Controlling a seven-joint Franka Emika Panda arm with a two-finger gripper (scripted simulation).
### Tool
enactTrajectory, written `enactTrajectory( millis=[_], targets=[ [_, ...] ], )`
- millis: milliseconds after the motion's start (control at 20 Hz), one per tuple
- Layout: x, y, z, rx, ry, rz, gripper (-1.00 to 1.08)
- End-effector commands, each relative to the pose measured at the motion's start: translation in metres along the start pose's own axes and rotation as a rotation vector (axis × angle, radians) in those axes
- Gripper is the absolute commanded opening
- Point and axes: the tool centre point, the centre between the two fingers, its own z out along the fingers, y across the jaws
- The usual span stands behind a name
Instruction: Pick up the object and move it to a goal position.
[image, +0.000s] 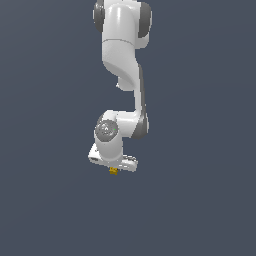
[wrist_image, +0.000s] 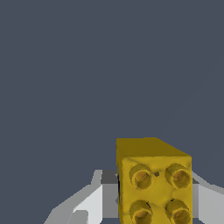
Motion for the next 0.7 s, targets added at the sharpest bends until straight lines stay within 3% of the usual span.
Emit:
enactTrajectory(
  millis=[0, 650],
  targets=[
    [0.000, 0.000, 0.000, 0.000, 0.000, 0.000, -1.00],
    [-0.020, 0.009, -0.033, 0.000, 0.000, 0.000, -1.00]
  ],
)
